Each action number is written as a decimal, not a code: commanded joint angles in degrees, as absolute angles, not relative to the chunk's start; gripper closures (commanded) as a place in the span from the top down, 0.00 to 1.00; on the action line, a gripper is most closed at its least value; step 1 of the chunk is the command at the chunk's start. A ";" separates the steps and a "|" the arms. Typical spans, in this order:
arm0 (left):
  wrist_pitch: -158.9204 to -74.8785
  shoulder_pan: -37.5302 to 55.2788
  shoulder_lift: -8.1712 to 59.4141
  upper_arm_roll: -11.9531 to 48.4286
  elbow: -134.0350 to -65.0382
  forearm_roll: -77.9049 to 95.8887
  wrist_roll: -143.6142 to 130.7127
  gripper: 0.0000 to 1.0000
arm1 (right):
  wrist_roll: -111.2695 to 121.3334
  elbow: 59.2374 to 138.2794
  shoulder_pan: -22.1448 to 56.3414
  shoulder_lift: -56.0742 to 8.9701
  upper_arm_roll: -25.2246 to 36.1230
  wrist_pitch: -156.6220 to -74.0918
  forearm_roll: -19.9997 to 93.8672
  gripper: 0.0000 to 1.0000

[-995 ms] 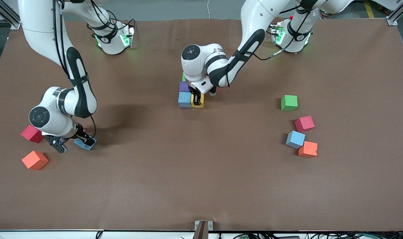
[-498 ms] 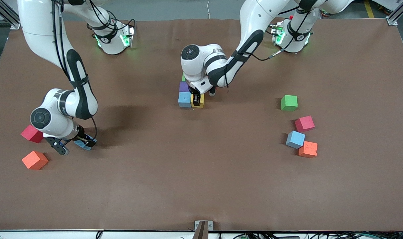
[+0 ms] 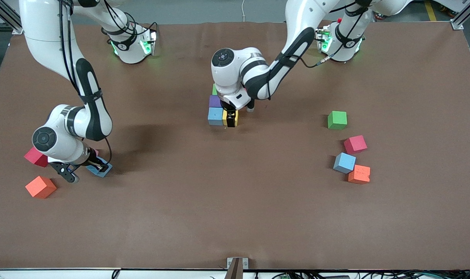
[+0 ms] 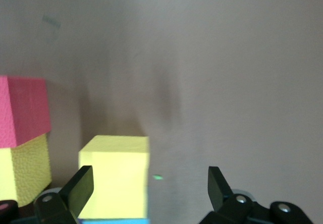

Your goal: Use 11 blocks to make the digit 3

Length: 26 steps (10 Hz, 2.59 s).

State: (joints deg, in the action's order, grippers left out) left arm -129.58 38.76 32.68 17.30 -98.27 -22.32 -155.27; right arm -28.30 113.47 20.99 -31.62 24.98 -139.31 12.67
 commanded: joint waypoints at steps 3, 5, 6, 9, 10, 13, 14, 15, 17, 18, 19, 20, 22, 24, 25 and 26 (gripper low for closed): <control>-127.44 26.84 27.16 18.02 -99.84 -23.38 -148.04 1.00 | -19.97 108.22 21.27 -29.63 23.91 -129.60 13.89 0.10; -127.44 16.32 26.81 21.95 -100.80 -23.29 -140.75 1.00 | -17.85 106.43 26.07 -27.00 23.91 -124.37 13.89 0.10; -127.44 10.87 26.89 24.15 -101.07 -23.38 -136.45 1.00 | -18.10 106.61 30.28 -26.11 23.91 -124.10 13.89 0.10; -127.44 1.62 27.94 24.79 -101.25 -23.38 -125.19 1.00 | -22.55 106.61 43.81 -26.28 23.91 -124.80 14.06 0.10; -127.44 -1.20 28.30 24.79 -101.25 -23.38 -121.33 1.00 | -24.94 106.35 46.99 -26.37 23.91 -125.33 15.45 0.09; -127.44 -9.29 28.92 24.79 -103.70 -23.38 -109.21 1.00 | -29.69 106.35 54.56 -28.11 23.99 -129.98 21.97 0.08; -127.53 -11.93 28.92 24.79 -104.75 -23.38 -105.33 1.00 | -31.80 106.26 56.41 -29.08 23.99 -131.73 21.97 0.08; -127.96 -14.04 29.00 24.79 -105.03 -23.38 -101.55 1.00 | -32.51 106.26 57.90 -29.87 23.99 -132.18 21.97 0.08; -130.15 -18.09 30.75 25.05 -104.77 -23.38 -95.39 1.00 | -33.65 106.17 60.37 -31.72 23.99 -133.23 21.97 0.08; -132.08 -19.15 32.15 25.05 -104.33 -23.38 -93.71 1.00 | -34.53 106.17 61.34 -33.03 23.99 -134.11 21.97 0.08; -133.93 -19.42 33.91 24.96 -103.46 -23.47 -93.43 1.00 | -34.63 106.26 61.96 -33.74 23.99 -134.21 21.97 0.08; -134.29 -19.34 35.49 24.96 -102.32 -23.47 -93.34 1.00 | -34.89 106.26 62.66 -33.75 23.99 -133.95 21.97 0.08; -134.47 -19.34 36.73 24.96 -101.34 -23.90 -93.34 1.00 | -37.08 106.35 63.81 -33.75 23.99 -133.25 21.97 0.08; -134.65 -19.25 38.31 24.79 -100.90 -24.34 -92.73 1.00 | -37.61 106.61 64.59 -33.75 23.99 -133.24 21.97 0.08; -135.08 -19.25 38.41 24.70 -101.16 -24.43 -92.38 1.00 | -37.97 106.79 65.30 -33.75 23.99 -133.33 21.97 0.08; -135.09 -19.42 38.41 24.70 -101.34 -24.78 -92.20 1.00 | -37.79 106.79 65.39 -33.75 24.08 -133.24 21.80 0.09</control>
State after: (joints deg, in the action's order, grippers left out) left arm -134.88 -19.01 37.96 24.32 -101.98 -23.42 -93.04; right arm -36.99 105.92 64.05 -34.23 23.20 -133.31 21.06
